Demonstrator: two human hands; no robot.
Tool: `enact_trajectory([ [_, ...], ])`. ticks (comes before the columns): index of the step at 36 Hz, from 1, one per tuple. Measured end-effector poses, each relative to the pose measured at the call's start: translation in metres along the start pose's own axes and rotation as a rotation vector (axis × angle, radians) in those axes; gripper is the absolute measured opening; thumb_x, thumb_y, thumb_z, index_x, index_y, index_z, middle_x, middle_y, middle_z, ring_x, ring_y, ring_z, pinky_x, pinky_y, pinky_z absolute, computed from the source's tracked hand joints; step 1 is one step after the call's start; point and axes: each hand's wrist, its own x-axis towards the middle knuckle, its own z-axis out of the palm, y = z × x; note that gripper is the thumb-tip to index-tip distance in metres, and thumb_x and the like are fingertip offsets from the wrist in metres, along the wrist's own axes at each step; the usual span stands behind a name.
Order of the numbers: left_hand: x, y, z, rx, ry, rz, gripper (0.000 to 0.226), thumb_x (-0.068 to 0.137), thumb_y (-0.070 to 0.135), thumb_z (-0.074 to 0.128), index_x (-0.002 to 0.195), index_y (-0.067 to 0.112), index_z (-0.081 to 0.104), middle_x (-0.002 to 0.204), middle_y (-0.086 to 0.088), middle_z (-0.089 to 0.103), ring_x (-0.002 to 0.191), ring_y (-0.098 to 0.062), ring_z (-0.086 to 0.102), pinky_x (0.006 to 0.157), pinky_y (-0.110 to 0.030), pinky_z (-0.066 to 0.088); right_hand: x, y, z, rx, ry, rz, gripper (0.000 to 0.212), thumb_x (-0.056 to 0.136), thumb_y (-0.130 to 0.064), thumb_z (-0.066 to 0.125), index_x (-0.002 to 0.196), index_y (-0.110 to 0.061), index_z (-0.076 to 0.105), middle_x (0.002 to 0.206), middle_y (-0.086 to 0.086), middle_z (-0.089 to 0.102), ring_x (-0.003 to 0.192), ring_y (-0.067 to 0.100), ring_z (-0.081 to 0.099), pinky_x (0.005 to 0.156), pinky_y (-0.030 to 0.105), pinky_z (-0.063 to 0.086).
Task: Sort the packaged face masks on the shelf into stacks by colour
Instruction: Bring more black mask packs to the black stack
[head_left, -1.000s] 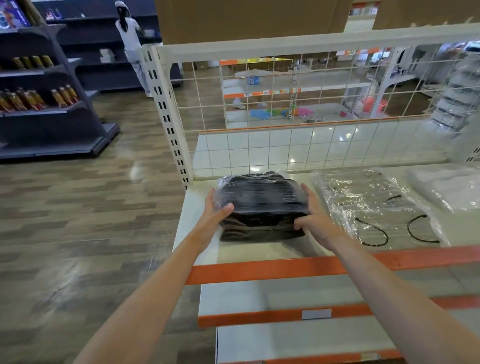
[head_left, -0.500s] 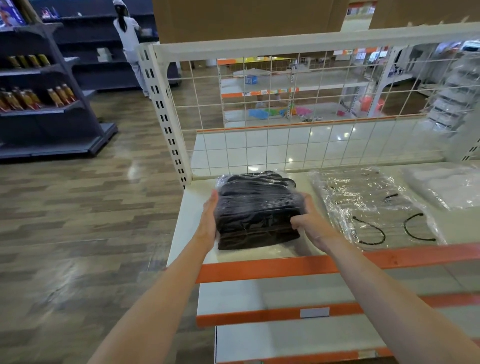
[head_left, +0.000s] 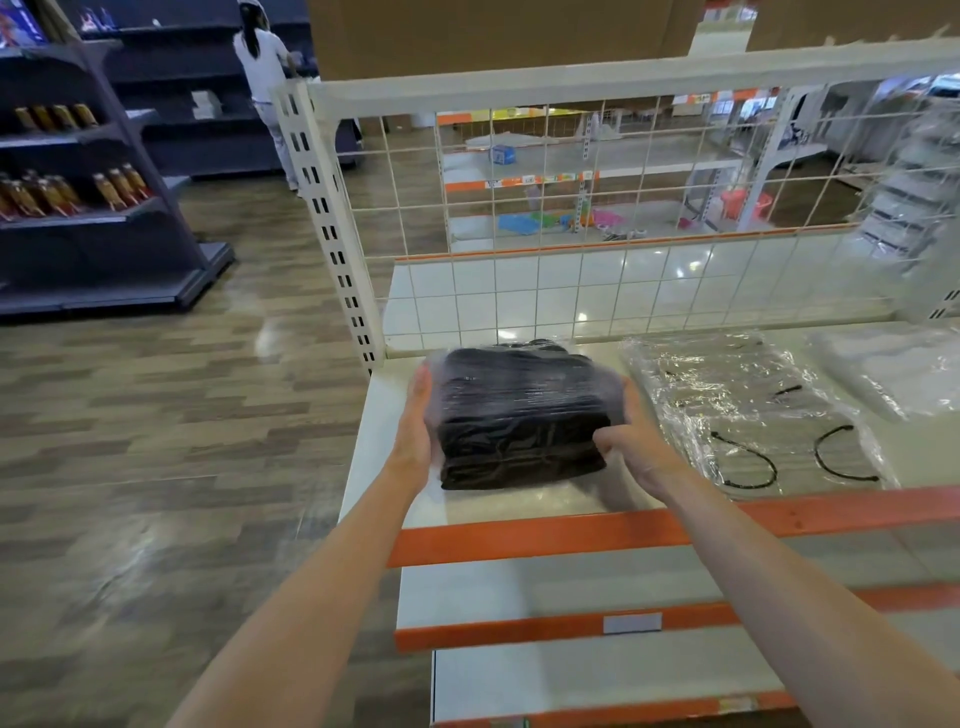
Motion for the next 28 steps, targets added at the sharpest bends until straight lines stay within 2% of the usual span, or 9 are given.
enact_trajectory([
  [2,0.007,-0.014,-0.008,0.022,0.018,-0.022,0.081,0.077,0.072,0.051,0.138,0.019,0.045,0.137,-0.006,0.054,0.127,-0.022,0.049,0.113,-0.046,0.030,-0.001,0.001,-0.002,-0.020,0.014,0.028,0.081,0.052,0.011,0.047,0.127,-0.020,0.038,0.111,0.000,0.052,0.098,0.016,0.051,0.072,0.031,0.045],
  [5,0.012,-0.024,-0.008,0.029,0.003,-0.022,0.092,0.071,0.079,0.049,0.139,0.018,0.043,0.142,-0.002,0.048,0.134,-0.020,0.040,0.115,-0.045,0.022,0.001,0.003,0.003,-0.028,-0.010,0.045,0.081,0.063,0.024,0.043,0.132,-0.018,0.034,0.113,-0.004,0.052,0.101,0.016,0.050,0.074,0.035,0.043],
  [10,0.004,-0.009,0.013,0.029,0.048,0.053,0.066,0.083,0.064,0.045,0.129,0.017,0.046,0.133,-0.004,0.053,0.127,-0.021,0.046,0.110,-0.045,0.033,0.005,-0.001,0.006,-0.014,0.033,-0.031,0.078,0.066,0.026,0.048,0.134,-0.010,0.033,0.126,-0.001,0.049,0.109,0.006,0.049,0.084,0.024,0.047],
  [13,0.002,-0.017,0.007,0.071,0.006,0.048,0.064,0.085,0.057,0.052,0.126,0.011,0.037,0.121,0.000,0.050,0.126,-0.020,0.044,0.107,-0.036,0.036,0.005,0.009,-0.004,-0.075,-0.004,0.029,0.069,0.068,0.023,0.058,0.122,-0.007,0.030,0.123,0.002,0.050,0.111,0.014,0.051,0.085,0.030,0.050],
  [15,-0.003,-0.020,0.002,0.152,-0.060,0.058,0.087,0.070,0.069,0.061,0.129,0.013,0.030,0.117,0.005,0.047,0.122,-0.011,0.046,0.100,-0.025,0.041,0.006,0.016,-0.009,-0.137,-0.048,0.072,0.070,0.068,0.017,0.066,0.120,-0.010,0.028,0.124,0.000,0.047,0.117,0.019,0.048,0.078,0.028,0.053],
  [18,-0.006,-0.025,-0.010,0.299,-0.144,0.086,0.122,0.038,0.086,0.065,0.133,0.021,0.023,0.124,0.015,0.039,0.113,0.012,0.044,0.088,-0.008,0.043,0.007,0.021,-0.014,-0.201,-0.059,0.080,0.076,0.067,0.012,0.071,0.126,-0.007,0.026,0.127,0.001,0.046,0.118,0.022,0.049,0.084,0.029,0.053],
  [21,-0.010,-0.029,-0.022,0.482,-0.241,0.091,0.122,0.045,0.072,0.076,0.141,0.030,0.014,0.140,0.015,0.027,0.126,0.004,0.039,0.103,-0.015,0.037,0.008,0.021,-0.015,-0.243,-0.056,0.086,0.076,0.069,0.013,0.071,0.128,-0.001,0.026,0.119,0.003,0.052,0.105,0.013,0.055,0.076,0.023,0.054],
  [24,-0.009,-0.028,-0.026,0.685,-0.262,0.156,0.118,0.051,0.059,0.078,0.145,0.024,0.014,0.138,0.023,0.020,0.123,0.006,0.036,0.101,-0.007,0.031,0.010,0.016,-0.013,-0.254,-0.054,0.089,0.070,0.071,0.016,0.068,0.126,0.003,0.029,0.100,-0.001,0.054,0.091,0.005,0.054,0.062,0.011,0.049],
  [28,0.014,-0.018,-0.024,0.680,-0.175,0.032,0.092,0.066,0.030,0.084,0.137,0.010,0.029,0.122,0.005,0.043,0.119,-0.015,0.045,0.102,-0.029,0.040,0.024,0.006,-0.013,-0.339,-0.086,0.117,0.053,0.073,0.010,0.068,0.113,-0.003,0.037,0.093,-0.002,0.053,0.092,0.014,0.052,0.069,0.019,0.044],
])
